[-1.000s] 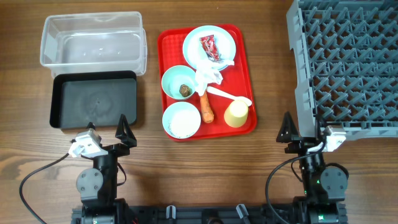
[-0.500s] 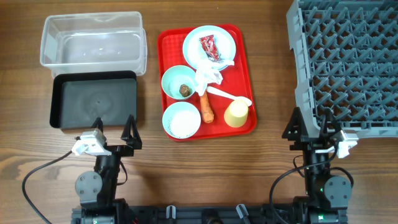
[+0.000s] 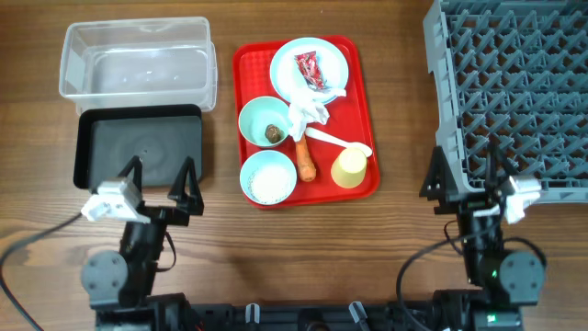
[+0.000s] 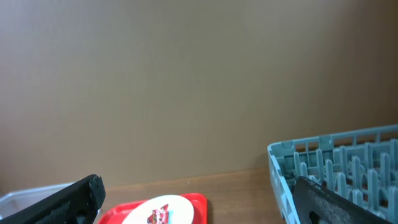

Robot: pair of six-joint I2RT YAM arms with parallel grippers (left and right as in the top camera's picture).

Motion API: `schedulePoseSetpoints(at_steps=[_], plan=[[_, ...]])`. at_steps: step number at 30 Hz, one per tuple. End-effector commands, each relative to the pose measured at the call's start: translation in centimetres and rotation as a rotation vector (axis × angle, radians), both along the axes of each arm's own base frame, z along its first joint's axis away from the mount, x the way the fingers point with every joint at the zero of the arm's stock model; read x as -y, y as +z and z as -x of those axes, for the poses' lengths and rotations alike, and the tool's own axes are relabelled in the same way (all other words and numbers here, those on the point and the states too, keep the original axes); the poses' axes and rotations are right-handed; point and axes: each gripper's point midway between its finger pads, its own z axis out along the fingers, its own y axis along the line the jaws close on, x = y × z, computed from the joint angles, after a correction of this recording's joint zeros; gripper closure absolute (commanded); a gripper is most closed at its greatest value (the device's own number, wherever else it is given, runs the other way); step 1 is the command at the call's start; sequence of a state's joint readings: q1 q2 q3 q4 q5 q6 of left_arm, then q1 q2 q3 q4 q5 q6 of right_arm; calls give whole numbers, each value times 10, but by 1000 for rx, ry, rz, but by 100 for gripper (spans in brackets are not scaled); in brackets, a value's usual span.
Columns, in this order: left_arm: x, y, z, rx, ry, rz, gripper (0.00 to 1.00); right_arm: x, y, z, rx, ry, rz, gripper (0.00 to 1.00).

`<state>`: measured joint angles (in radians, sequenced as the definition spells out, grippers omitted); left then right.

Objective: Sort waste into correct bins and load items into the dishwasher rack
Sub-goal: 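Move the left gripper over the white rice bowl on the red tray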

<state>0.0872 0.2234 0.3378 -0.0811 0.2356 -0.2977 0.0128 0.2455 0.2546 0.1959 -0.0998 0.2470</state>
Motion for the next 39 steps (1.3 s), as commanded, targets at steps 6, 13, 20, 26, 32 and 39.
schedulePoseSetpoints(at_steps=[6,13,20,26,32,39], plan=[[18,42,-30,-136,-129,15,0,-22,41,-35,-86,97,159,0],[39,34,-51,-321,-218,-16,0,-22,47,-62,-242,109,154,0],[112,11,-60,-419,-395,-122,0,-23,42,-85,-383,120,148,0],[193,-17,-46,-472,-635,-234,0,-30,28,-95,-447,165,143,0],[242,-36,-48,-666,-740,-308,0,-31,24,-97,-459,178,142,0],[251,-84,-52,-999,-719,-418,0,-31,21,-97,-468,174,142,0]])
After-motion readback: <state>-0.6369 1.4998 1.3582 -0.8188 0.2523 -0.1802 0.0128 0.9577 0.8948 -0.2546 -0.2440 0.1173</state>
